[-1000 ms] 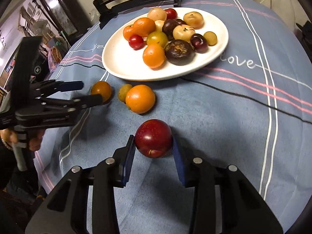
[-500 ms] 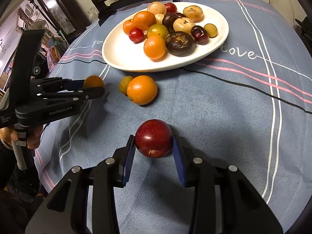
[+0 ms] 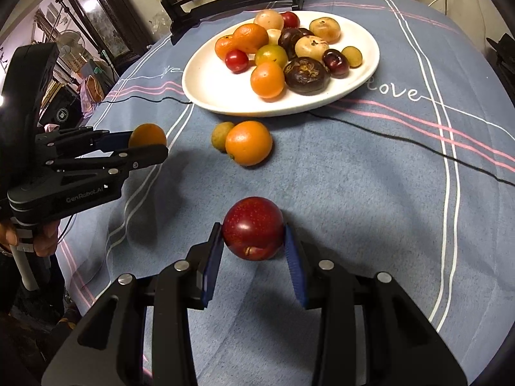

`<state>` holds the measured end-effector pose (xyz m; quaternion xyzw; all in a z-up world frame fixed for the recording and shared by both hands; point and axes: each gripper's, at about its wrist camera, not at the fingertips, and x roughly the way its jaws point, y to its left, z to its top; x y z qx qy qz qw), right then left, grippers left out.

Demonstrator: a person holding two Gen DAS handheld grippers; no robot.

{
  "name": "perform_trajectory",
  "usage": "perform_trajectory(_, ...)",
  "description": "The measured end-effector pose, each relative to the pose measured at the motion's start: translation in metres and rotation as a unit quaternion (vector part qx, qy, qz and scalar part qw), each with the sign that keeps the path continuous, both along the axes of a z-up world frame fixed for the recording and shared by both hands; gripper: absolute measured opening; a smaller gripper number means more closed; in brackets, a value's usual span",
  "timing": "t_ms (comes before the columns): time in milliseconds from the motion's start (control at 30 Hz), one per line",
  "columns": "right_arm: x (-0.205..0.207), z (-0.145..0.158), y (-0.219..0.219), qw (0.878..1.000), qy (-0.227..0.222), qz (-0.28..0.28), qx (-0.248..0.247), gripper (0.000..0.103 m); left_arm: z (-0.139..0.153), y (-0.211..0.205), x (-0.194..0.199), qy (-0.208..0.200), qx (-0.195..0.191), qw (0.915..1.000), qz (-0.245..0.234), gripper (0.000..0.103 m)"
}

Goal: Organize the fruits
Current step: 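Carry the orange and red apple onto the plate and open both tools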

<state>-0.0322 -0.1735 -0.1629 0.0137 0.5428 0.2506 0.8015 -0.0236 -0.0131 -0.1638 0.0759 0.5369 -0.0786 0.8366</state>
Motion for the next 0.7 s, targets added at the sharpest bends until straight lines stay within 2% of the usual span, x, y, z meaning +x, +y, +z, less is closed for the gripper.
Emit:
perform_trajectory(300,-0.019,-0.002,0.006,1.000,0.006,0.012,0.006,0.038,-0.001,-0.001,-0.013,0.006,0.001,1.0000,-0.002,0.038)
perform_trajectory(700,-0.022,-0.008,0.010,1.000,0.014,0.017,0.002,0.038,-0.003,-0.002,-0.010,0.014,0.004,0.9999,-0.005,0.038)
